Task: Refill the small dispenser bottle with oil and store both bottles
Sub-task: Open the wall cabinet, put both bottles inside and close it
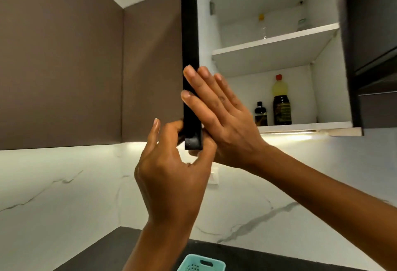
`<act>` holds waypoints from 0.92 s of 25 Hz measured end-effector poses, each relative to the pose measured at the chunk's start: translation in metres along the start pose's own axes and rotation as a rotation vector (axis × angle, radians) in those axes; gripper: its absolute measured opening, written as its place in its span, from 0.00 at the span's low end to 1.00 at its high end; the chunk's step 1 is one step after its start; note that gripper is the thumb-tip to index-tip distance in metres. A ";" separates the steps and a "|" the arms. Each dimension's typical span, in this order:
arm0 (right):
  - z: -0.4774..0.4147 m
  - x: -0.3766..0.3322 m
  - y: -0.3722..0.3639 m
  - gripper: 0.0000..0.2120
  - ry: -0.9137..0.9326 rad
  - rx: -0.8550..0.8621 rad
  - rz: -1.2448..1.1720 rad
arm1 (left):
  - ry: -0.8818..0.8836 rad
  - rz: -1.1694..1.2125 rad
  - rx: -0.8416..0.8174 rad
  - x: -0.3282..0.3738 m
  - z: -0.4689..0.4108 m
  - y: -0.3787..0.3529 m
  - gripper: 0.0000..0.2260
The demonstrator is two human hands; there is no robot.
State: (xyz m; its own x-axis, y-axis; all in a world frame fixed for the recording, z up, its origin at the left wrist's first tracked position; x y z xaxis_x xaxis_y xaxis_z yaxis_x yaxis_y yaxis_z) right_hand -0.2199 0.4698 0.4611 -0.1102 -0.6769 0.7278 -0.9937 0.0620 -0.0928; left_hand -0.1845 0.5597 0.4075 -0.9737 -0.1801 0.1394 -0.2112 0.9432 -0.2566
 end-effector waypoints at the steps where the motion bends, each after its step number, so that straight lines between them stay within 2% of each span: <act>1: 0.006 0.007 0.011 0.27 -0.001 0.017 0.001 | -0.041 0.016 0.008 0.009 0.004 -0.007 0.18; 4: 0.029 0.021 0.044 0.25 0.028 0.014 0.019 | -0.162 0.141 0.026 0.036 0.018 -0.032 0.22; 7: 0.045 0.031 0.078 0.16 0.179 -0.051 0.122 | -0.316 0.290 0.006 0.053 0.034 -0.064 0.21; 10: 0.067 0.050 0.107 0.16 0.202 -0.164 0.252 | -0.355 0.516 -0.113 0.054 0.047 -0.110 0.21; 12: 0.084 0.064 0.126 0.18 0.162 -0.242 0.386 | -0.411 0.585 -0.224 0.060 0.053 -0.143 0.23; 14: 0.105 0.076 0.141 0.20 0.107 -0.344 0.521 | -0.498 0.522 -0.269 0.067 0.060 -0.175 0.24; 18: 0.161 0.109 0.159 0.22 -0.035 -0.659 0.802 | -0.565 0.393 -0.269 0.080 0.070 -0.245 0.23; 20: 0.190 0.128 0.163 0.23 -0.134 -0.773 0.873 | -0.591 0.385 -0.280 0.090 0.077 -0.276 0.22; 23: 0.227 0.155 0.159 0.29 -0.276 -0.870 0.922 | -0.599 0.330 -0.297 0.099 0.086 -0.314 0.25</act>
State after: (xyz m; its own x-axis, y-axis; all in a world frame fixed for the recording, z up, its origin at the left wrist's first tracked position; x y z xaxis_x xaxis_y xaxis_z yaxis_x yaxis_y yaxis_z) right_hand -0.3906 0.2087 0.4050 -0.8520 -0.2509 0.4596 -0.2505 0.9661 0.0629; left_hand -0.2220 0.2212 0.4196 -0.8801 0.0847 -0.4671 0.0498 0.9950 0.0865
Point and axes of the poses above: each hand's wrist, its own z-axis away from the middle knuckle, its own y-axis out of the back of the hand, x = y × z, the point moved 5 cm from there along -z, towards the middle knuckle, and after that the axes turned 5 degrees about -z, right-handed, at the moved point
